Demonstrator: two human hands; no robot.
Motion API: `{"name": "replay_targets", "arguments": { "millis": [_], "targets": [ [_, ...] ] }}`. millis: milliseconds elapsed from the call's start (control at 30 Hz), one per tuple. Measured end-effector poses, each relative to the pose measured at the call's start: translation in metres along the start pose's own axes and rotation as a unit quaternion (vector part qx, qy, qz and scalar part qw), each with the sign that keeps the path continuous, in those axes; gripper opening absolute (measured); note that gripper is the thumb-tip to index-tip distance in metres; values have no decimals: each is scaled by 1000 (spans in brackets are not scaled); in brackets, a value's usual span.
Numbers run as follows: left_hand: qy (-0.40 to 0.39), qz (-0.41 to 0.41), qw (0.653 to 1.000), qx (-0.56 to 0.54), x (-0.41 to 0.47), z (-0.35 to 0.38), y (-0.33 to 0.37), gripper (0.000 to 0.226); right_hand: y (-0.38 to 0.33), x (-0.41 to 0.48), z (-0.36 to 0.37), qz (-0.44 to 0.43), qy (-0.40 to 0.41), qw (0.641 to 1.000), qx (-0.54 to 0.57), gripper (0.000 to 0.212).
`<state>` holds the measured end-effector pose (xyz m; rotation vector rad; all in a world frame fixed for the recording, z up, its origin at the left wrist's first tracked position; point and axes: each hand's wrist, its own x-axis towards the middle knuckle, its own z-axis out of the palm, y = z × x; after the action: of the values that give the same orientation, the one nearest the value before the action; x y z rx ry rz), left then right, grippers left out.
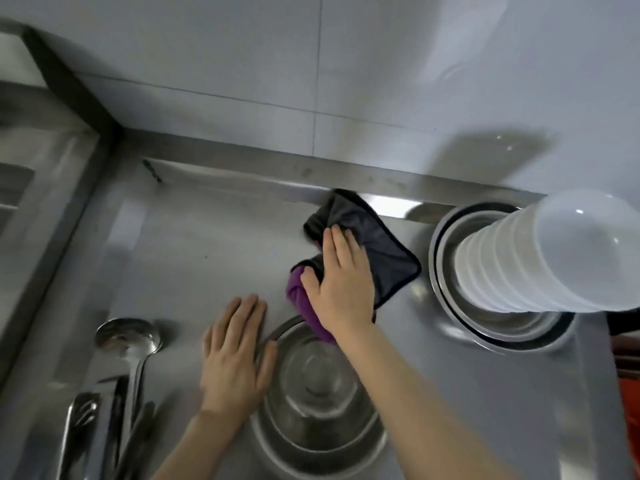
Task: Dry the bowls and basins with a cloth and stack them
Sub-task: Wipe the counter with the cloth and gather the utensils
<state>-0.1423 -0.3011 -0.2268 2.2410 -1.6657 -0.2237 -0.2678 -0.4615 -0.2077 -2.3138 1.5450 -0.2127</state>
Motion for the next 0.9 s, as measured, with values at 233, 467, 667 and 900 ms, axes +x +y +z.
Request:
{"name": "replay_targets", "arguments": {
  "millis": [233,467,667,900],
  "targets": [
    [23,-22,999,-9,0,2,2,57,-36,11,17,-146,-35,988,20,64],
    [31,-21,999,0,2,-1,4,55,22,-5,-4,154,78,985,17,77],
    [40,-12,999,3,2,2,2,53,27,72,-17,165,98,981,22,84],
    [43,-6,999,11,1,3,1,52,19,41,-7,-49,22,998,-13,73]
  ]
}}
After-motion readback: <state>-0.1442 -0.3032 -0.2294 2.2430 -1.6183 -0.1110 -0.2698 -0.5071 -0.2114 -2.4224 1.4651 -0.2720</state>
